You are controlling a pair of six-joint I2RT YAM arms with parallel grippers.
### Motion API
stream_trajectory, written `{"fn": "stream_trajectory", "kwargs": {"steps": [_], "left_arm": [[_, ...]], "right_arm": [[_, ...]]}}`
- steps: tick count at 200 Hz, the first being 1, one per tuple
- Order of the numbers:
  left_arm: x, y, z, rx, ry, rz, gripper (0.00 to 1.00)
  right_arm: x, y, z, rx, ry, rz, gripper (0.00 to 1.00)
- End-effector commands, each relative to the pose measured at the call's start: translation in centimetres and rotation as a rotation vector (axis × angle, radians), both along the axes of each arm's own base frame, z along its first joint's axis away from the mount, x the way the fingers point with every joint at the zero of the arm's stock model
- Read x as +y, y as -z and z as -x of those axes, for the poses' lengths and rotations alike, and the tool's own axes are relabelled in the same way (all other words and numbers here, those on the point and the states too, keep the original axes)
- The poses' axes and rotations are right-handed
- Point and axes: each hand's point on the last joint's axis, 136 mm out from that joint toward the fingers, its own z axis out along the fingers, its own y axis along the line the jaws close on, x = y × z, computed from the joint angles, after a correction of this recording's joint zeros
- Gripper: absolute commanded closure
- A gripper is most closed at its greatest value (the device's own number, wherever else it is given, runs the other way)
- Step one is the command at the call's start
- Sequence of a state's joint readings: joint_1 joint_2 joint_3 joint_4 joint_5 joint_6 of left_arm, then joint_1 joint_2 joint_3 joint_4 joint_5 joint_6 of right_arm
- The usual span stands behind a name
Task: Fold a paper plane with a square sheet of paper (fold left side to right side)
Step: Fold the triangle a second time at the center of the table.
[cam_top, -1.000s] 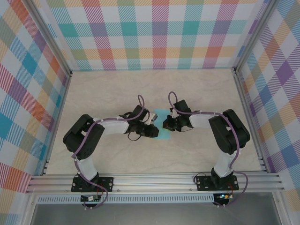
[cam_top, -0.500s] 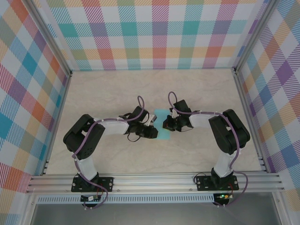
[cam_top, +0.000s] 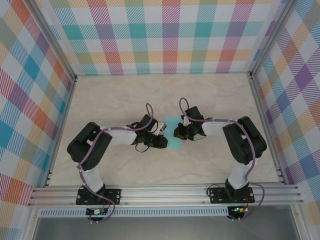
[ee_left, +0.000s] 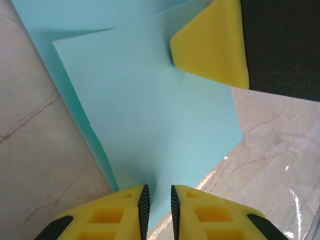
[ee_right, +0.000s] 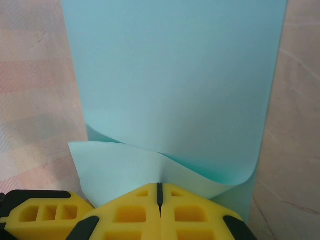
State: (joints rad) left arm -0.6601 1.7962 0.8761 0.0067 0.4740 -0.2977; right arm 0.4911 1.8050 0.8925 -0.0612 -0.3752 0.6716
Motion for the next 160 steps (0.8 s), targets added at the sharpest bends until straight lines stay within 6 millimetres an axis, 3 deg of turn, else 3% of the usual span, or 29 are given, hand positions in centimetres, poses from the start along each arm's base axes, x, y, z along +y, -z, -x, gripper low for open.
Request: {"fn": "stream_trajectory", "kwargs": {"steps": [1, 37, 64, 107, 160], "left_arm": [[2.7, 3.2, 2.1, 0.085, -0.012, -0.115, 0.79], [3.3, 3.4, 1.9, 0.075, -0.026, -0.163, 0.82], [3.9, 3.8, 1.9, 0.065, -0.026, -0.228, 0.85], [3.9, 4.3, 2.3, 0.061, -0.017, -0.274, 0.86], [3.8, 4.6, 2.6, 0.048, -0.003, -0.316, 0.88]], "right_arm": [[-0.8, 0.6, 1.0, 0.035, -0.007, 0.048, 0.98], [0.0, -2.8, 0.4, -0.049, -0.017, -0.027, 1.0], [-0.2, -3.9, 1.4, -0.065, -0.031, -0.037, 1.0], [1.4, -3.1, 3.9, -0.026, -0.071, -0.071, 1.0], [3.4, -1.9, 3.7, 0.005, -0.091, -0.089, 1.0]]}}
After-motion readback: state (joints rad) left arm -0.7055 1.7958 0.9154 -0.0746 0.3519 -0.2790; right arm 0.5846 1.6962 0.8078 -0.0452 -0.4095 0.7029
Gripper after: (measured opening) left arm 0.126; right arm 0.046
